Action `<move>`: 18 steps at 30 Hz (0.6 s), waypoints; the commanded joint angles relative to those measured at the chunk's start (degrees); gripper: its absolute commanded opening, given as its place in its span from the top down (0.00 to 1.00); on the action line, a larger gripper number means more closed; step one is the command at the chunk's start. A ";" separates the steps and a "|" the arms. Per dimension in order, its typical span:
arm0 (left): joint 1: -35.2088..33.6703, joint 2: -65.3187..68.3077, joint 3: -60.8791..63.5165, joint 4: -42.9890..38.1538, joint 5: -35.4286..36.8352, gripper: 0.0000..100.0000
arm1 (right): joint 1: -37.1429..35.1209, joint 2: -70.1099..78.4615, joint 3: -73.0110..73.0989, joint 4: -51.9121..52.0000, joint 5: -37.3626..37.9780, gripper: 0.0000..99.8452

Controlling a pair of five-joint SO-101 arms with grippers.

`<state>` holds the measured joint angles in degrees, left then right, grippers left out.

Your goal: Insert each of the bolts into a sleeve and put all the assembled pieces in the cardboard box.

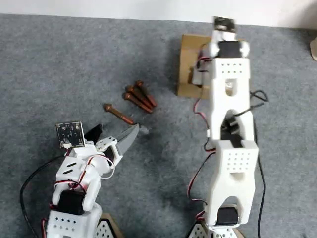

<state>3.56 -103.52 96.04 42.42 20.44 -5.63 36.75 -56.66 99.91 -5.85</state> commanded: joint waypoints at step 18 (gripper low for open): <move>-0.75 -0.48 0.92 0.09 -0.53 0.62 | 8.31 -23.43 51.03 -19.56 5.19 0.58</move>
<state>3.56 -103.52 96.04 42.42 20.44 1.76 17.49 -9.98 84.79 -3.74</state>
